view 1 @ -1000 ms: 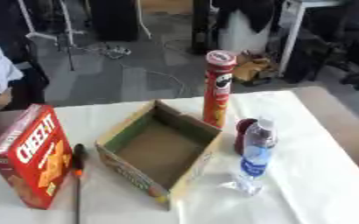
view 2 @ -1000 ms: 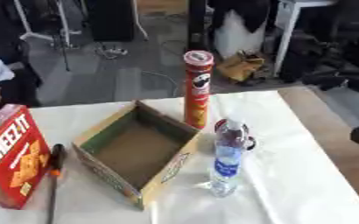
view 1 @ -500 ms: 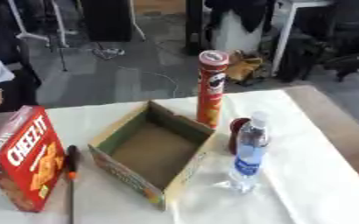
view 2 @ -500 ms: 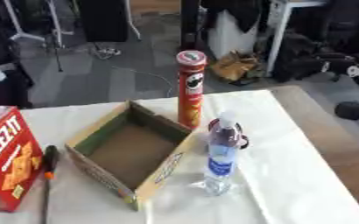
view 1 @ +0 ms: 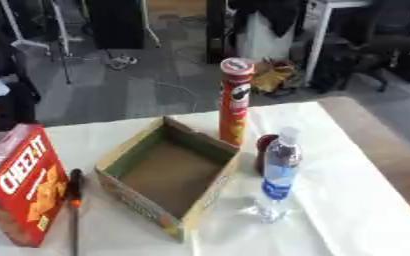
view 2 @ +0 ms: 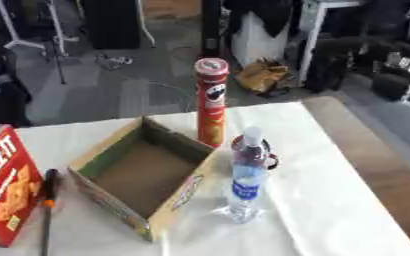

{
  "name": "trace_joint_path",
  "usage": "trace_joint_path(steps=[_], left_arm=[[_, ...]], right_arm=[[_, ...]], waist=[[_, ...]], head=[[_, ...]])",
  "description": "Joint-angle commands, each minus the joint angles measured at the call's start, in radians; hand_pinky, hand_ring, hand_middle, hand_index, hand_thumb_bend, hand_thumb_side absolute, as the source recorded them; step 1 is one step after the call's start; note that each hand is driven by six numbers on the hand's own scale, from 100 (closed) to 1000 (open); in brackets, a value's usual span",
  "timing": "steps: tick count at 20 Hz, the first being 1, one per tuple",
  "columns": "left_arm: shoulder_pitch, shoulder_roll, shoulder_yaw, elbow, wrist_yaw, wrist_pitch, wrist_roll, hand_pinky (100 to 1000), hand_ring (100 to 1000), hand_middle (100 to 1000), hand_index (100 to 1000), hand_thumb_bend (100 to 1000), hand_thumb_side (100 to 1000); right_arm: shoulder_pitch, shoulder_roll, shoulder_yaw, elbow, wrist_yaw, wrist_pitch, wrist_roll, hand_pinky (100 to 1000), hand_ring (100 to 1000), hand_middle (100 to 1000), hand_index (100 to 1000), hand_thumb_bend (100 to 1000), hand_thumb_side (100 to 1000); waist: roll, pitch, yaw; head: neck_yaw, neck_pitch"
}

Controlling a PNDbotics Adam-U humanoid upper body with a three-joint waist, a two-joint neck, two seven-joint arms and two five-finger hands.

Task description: Pick up objects on the table and place them in the box.

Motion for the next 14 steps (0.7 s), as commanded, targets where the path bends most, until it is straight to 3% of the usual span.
trace_joint_path(steps=[1,5,14], left_arm=[[-0.011,0.007,0.008,-0.015,0.002,0.003,0.0,1000,973,893,902,100,1000],[-0.013,0.006,0.007,-0.015,0.002,0.003,-0.002,1000,972,892,902,100,1000],[-0.014,0.005,0.007,-0.015,0.003,0.003,-0.003,1000,972,892,902,100,1000]], right_arm=[[-0.008,-0.01,-0.049,-0.058,-0.227,0.063,-0.042,827,1000,898,1000,100,1000],[0.013,0.007,-0.059,-0.068,-0.381,0.089,-0.075,818,1000,877,995,100,1000],[0.019,0.024,-0.052,-0.062,-0.472,0.18,-0.028,813,1000,872,994,100,1000]], waist=[[-0.003,-0.018,-0.002],[0.0,-0.017,-0.004],[0.005,-0.016,-0.006]], head=[[0.005,-0.008],[0.008,-0.011],[0.006,-0.01]])
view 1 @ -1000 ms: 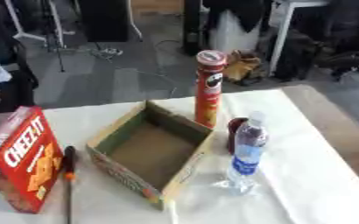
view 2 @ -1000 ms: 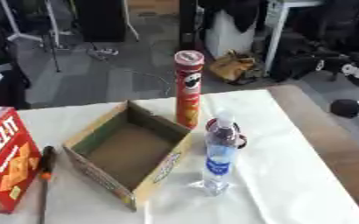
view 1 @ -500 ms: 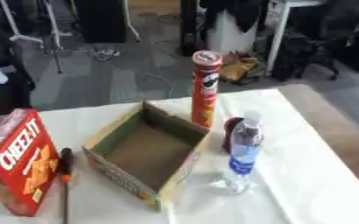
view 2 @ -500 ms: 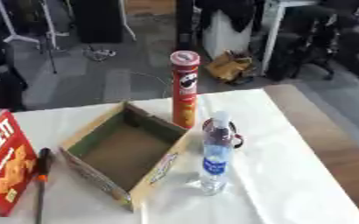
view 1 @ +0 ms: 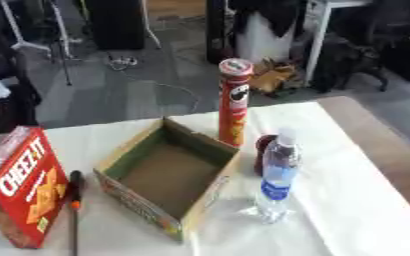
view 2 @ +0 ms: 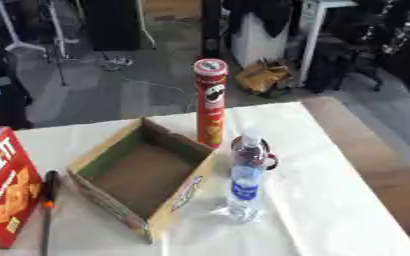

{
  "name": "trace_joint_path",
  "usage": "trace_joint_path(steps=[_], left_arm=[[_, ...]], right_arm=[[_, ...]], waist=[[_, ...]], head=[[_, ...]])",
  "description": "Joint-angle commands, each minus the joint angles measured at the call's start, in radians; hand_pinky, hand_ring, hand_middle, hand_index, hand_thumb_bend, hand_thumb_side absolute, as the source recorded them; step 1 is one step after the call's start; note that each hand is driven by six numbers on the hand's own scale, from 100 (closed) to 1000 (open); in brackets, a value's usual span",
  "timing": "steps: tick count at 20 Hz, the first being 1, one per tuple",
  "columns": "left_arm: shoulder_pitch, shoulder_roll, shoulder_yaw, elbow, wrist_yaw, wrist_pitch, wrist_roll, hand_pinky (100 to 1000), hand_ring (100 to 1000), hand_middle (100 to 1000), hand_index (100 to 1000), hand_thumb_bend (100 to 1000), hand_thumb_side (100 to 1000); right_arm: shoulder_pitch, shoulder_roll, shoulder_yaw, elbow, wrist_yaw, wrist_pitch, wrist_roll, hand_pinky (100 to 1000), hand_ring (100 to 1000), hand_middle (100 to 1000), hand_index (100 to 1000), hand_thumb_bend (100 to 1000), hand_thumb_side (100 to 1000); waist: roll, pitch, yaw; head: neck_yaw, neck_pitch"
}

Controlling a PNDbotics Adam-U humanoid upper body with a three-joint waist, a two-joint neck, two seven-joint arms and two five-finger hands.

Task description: Pick up objects on the table and place them in the box.

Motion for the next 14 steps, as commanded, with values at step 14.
trace_joint_path(steps=[14], left_arm=[[-0.012,-0.001,0.006,-0.015,0.007,0.001,-0.002,1000,972,893,902,100,1000]], right_arm=[[-0.103,0.199,0.041,-0.008,0.088,0.149,0.048,806,1000,863,973,100,1000]], waist=[[0.006,-0.02,-0.002]], head=[[-0.021,-0.014]])
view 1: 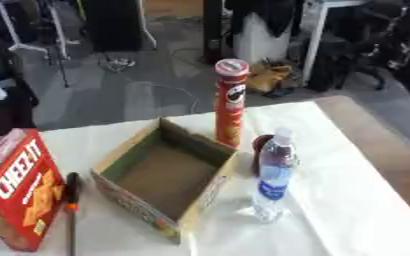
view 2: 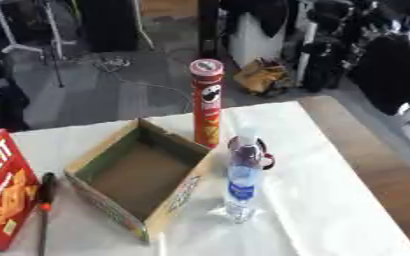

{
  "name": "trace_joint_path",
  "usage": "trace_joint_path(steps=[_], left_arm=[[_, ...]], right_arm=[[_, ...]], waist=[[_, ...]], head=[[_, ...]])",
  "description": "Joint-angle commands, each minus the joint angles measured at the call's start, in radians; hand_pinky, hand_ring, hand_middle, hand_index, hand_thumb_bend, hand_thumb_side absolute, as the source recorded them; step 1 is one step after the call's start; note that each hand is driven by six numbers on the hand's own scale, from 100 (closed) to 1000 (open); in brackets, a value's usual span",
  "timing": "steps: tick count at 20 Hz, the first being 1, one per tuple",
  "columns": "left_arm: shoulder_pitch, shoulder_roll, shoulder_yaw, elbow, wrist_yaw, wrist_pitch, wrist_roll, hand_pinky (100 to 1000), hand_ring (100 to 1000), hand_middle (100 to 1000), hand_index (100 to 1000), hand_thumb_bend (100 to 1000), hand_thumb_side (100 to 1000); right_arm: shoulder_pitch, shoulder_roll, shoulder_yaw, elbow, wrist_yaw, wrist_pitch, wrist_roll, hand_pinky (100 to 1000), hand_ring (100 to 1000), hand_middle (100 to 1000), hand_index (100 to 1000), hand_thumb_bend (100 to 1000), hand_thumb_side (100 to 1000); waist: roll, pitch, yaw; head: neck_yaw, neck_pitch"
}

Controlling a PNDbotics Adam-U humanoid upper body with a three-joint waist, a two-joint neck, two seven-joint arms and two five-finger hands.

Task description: Pick up objects on the table and place them in the box.

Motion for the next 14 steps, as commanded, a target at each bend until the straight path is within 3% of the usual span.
trace_joint_path(steps=[1,14], left_arm=[[-0.012,0.009,0.006,-0.015,0.005,0.0,0.0,1000,972,893,902,100,1000],[-0.01,0.008,0.004,-0.015,0.006,0.001,-0.002,1000,972,894,902,100,1000]], right_arm=[[-0.031,0.028,0.0,0.007,0.051,0.02,-0.007,806,1000,863,973,100,1000],[-0.04,0.071,0.023,0.003,0.103,0.028,-0.003,790,988,852,963,100,1000]], waist=[[-0.003,-0.019,0.0],[-0.003,-0.022,0.001]], head=[[-0.008,-0.009],[-0.02,-0.011]])
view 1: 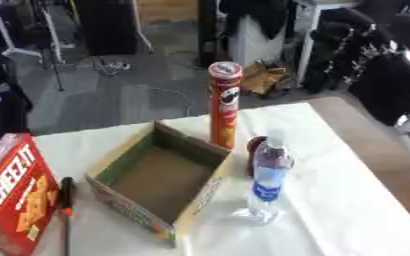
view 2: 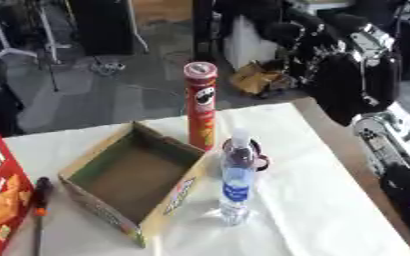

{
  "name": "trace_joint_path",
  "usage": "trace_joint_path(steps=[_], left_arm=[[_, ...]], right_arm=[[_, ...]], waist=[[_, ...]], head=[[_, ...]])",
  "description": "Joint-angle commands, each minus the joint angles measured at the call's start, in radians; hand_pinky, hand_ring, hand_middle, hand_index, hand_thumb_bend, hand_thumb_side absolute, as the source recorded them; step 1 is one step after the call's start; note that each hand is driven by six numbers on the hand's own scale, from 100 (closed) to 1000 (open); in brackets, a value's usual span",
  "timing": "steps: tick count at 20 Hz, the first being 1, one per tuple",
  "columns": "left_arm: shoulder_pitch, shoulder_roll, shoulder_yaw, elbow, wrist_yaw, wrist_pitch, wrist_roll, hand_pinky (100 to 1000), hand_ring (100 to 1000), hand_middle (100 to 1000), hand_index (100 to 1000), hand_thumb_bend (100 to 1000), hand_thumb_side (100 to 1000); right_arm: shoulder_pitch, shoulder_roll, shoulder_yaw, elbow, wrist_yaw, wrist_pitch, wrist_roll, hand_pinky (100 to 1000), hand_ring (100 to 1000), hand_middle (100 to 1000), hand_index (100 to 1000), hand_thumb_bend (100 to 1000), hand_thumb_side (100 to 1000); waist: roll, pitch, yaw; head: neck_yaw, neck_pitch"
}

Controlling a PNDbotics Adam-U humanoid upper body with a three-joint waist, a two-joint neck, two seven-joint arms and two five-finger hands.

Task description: Pick up objects on the table and place them in the box.

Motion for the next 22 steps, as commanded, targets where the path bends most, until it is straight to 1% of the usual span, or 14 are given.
trace_joint_path(steps=[1,4,5,6,8,9,10,12,16,17,18,20,22], left_arm=[[-0.01,0.008,0.004,-0.015,0.005,0.001,-0.002,1000,972,894,902,100,1000],[-0.009,0.008,0.004,-0.015,0.005,0.001,-0.003,1000,972,894,902,100,1000],[-0.009,0.007,0.004,-0.015,0.005,0.001,-0.003,1000,972,894,902,100,1000],[-0.009,0.007,0.004,-0.015,0.005,0.001,-0.003,1000,973,894,902,100,1000],[-0.008,0.007,0.004,-0.015,0.005,0.002,-0.003,1000,973,894,902,100,1000],[-0.008,0.007,0.004,-0.015,0.005,0.002,-0.003,1000,973,894,902,100,1000],[-0.008,0.007,0.004,-0.015,0.005,0.002,-0.003,1000,973,894,902,100,1000],[-0.007,0.006,0.004,-0.015,0.005,0.002,-0.003,1000,973,894,902,100,1000],[-0.009,0.004,0.002,-0.015,0.006,0.001,-0.004,1000,973,894,902,100,1000],[-0.01,0.003,0.002,-0.015,0.006,0.001,-0.004,1000,973,894,902,100,1000],[-0.01,0.003,0.002,-0.015,0.006,0.001,-0.004,1000,973,894,902,100,1000],[-0.008,0.003,0.003,-0.015,0.006,0.002,-0.004,1000,974,894,902,100,1000],[-0.006,0.002,0.003,-0.015,0.006,0.002,-0.003,1000,974,894,902,100,1000]], right_arm=[[-0.016,-0.008,-0.004,-0.005,0.019,0.008,0.004,790,988,852,963,100,1000],[-0.016,0.001,-0.004,-0.004,0.043,0.003,0.007,802,992,859,962,100,1000],[-0.017,0.004,-0.004,-0.006,0.064,-0.007,0.012,802,992,859,962,100,1000],[-0.018,0.005,-0.004,-0.009,0.09,-0.02,0.015,820,999,870,965,100,1000],[-0.02,0.004,-0.013,-0.014,0.212,-0.085,0.02,833,998,879,967,148,1000],[-0.019,0.007,-0.014,-0.01,0.274,-0.117,0.013,833,998,879,967,148,1000],[-0.019,0.01,-0.011,-0.006,0.329,-0.143,0.006,849,1000,906,986,197,1000],[-0.022,0.025,0.002,0.007,0.448,-0.19,0.011,852,1000,910,990,206,1000],[-0.029,0.055,0.03,0.042,0.583,-0.253,0.02,863,1000,920,998,278,1000],[-0.029,0.059,0.033,0.05,0.606,-0.267,0.018,863,1000,920,998,278,1000],[-0.03,0.062,0.034,0.057,0.626,-0.279,0.015,876,1000,924,1000,323,1000],[-0.03,0.06,0.027,0.066,0.716,-0.327,0.008,913,1000,935,1000,472,1000],[-0.028,0.058,0.015,0.076,0.85,-0.381,-0.016,930,1000,938,1000,488,1000]], waist=[[-0.003,-0.017,0.0],[-0.002,-0.017,-0.001],[-0.002,-0.017,-0.001],[-0.001,-0.017,-0.001],[0.0,-0.017,-0.002],[0.0,-0.017,-0.002],[0.001,-0.017,-0.002],[0.002,-0.017,-0.001],[0.004,-0.017,0.002],[0.004,-0.017,0.002],[0.004,-0.017,0.003],[0.003,-0.018,0.004],[0.002,-0.018,0.005]], head=[[-0.006,-0.011],[-0.008,-0.011],[-0.009,-0.011],[-0.01,-0.011],[-0.011,-0.01],[-0.011,-0.01],[-0.012,-0.01],[-0.014,-0.011],[-0.018,-0.012],[-0.018,-0.012],[-0.018,-0.012],[-0.017,-0.009],[-0.014,-0.01]])
